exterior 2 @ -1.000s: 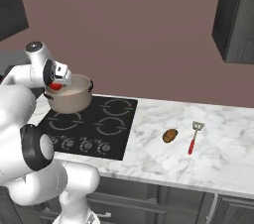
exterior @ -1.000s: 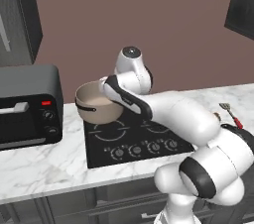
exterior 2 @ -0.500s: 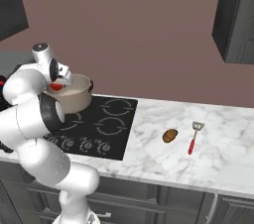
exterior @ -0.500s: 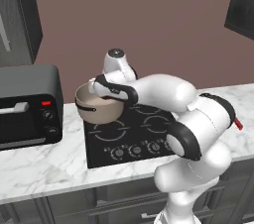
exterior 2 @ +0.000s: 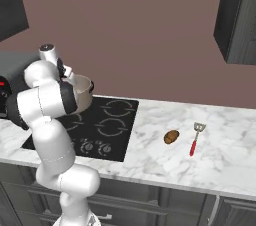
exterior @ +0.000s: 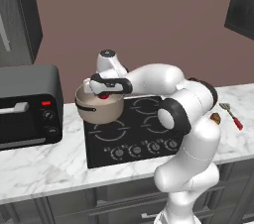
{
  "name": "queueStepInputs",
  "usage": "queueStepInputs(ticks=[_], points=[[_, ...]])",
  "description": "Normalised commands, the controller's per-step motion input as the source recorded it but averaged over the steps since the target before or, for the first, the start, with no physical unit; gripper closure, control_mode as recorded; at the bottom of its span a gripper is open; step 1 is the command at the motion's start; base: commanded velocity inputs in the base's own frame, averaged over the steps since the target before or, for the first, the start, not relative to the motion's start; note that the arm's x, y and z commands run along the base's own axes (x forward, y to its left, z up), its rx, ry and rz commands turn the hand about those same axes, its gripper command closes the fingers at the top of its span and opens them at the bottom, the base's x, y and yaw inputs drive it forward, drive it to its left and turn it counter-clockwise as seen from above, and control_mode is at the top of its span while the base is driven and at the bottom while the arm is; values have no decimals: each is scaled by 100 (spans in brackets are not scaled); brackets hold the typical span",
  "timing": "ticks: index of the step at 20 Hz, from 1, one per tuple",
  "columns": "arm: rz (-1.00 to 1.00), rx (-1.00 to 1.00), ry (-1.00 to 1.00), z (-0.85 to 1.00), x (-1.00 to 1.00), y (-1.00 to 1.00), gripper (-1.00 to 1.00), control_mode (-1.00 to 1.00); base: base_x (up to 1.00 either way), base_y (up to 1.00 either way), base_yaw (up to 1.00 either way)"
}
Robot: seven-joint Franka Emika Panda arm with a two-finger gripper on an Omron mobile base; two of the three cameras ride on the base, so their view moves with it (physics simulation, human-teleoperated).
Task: Put the tomato and potato in the pot. Retrieve the spatula and lightly stir the vegetables in the pot.
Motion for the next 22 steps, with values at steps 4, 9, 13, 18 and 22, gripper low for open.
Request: queueStepInputs(ticks=[4,9,13,18,22], points=[[0,0,1,-34,16,1,100,-100,0,0,0],[0,0,3,-33,9,0,100,-100,0,0,0],[0,0,4,-30,14,0,100,-100,0,0,0],[0,0,2,-28,20,0,-100,-100,0,0,0],[0,0,0,-4,2,0,-100,-100,0,0,0]])
